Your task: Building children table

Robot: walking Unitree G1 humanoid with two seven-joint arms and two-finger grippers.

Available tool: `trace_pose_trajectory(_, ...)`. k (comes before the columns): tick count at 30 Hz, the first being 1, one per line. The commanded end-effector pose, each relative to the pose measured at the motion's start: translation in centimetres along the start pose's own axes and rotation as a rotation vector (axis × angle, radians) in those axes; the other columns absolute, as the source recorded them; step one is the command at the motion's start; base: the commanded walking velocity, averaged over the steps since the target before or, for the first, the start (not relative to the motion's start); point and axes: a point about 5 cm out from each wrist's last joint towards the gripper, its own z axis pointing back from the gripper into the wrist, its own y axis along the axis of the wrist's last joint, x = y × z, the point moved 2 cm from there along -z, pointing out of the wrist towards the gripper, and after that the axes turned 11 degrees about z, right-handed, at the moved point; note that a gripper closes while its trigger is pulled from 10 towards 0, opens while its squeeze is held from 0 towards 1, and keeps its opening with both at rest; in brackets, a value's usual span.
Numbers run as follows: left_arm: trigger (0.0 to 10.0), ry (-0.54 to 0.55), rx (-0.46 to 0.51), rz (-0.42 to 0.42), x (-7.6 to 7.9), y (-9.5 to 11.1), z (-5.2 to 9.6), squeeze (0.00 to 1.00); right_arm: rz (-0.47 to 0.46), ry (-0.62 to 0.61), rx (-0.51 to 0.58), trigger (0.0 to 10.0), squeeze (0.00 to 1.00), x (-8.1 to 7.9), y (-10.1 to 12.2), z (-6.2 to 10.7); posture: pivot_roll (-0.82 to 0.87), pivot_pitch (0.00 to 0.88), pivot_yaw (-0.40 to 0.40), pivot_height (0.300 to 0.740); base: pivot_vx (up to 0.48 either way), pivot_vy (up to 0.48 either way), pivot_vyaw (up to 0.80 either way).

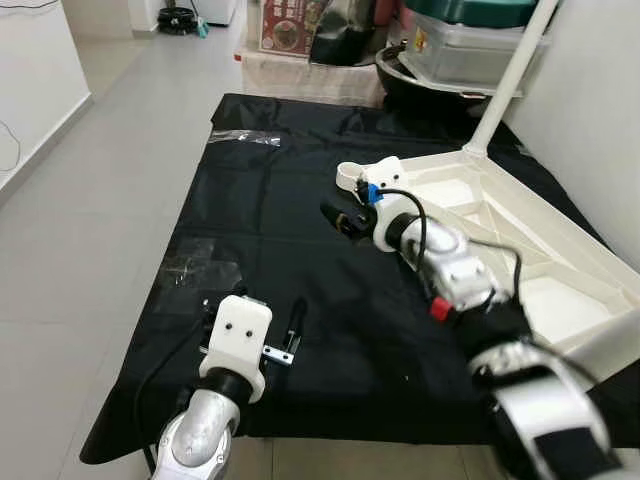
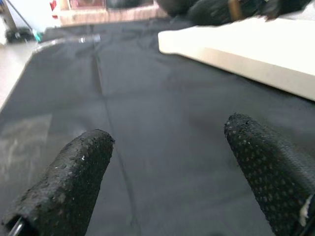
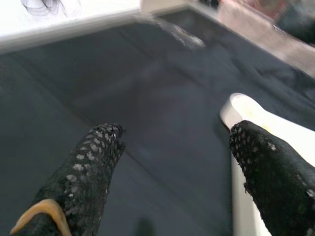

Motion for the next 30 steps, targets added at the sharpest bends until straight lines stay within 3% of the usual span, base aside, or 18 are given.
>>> trace_pose_trajectory(1,10.0,-0.026,-0.016,0.010,0.5,-0.1,0.2,0.00,0.018,0.056,-0.075,10.0,0.00,-0.3,-1.2,0.0,0.08,0.125,-0.112,0.740,0.000,0.000,0.00)
trace_pose_trajectory(3,10.0,-0.042,-0.025,0.019,0.8,-0.2,0.4,0.00,0.060,0.102,-0.201,10.0,0.00,0.6,-3.1,0.5,0.07,0.137,-0.111,0.740,0.000,0.000,0.00)
trace_pose_trajectory(7,10.0,-0.050,-0.023,0.034,1.2,0.0,0.7,0.00,0.055,0.094,-0.326,10.0,0.00,1.4,-4.9,1.0,0.07,0.171,-0.111,0.740,0.000,0.000,0.00)
trace_pose_trajectory(16,10.0,-0.058,-0.028,0.060,1.7,0.4,1.4,0.00,0.027,0.054,-0.438,10.0,0.00,1.9,-6.9,1.6,0.07,0.210,-0.109,0.740,0.000,0.000,0.00)
trace_pose_trajectory(22,10.0,-0.058,-0.035,0.060,1.7,0.3,1.6,0.00,0.012,0.034,-0.440,10.0,0.00,2.5,-6.7,1.7,0.07,0.215,-0.112,0.740,0.000,0.000,0.00)
trace_pose_trajectory(24,10.0,-0.061,-0.049,0.055,1.7,0.1,1.5,0.00,-0.114,0.064,-0.263,10.0,0.00,2.8,-3.2,0.7,0.06,0.211,-0.116,0.740,0.000,0.000,0.00)
trace_pose_trajectory(25,10.0,-0.061,-0.049,0.055,1.7,0.1,1.5,0.00,-0.114,0.064,-0.263,10.0,0.00,2.8,-3.2,0.7,0.06,0.211,-0.116,0.740,0.000,0.000,0.00)
trace_pose_trajectory(26,10.0,-0.064,-0.055,0.052,1.7,0.0,1.5,0.00,-0.169,0.065,-0.182,10.0,0.00,3.2,-1.4,0.3,0.07,0.204,-0.114,0.740,0.000,0.000,0.00)
trace_pose_trajectory(30,10.0,-0.063,-0.052,0.051,1.7,0.0,1.4,0.00,-0.155,0.010,-0.195,10.0,0.00,4.1,-1.1,0.5,0.07,0.191,-0.114,0.740,0.000,0.000,0.00)
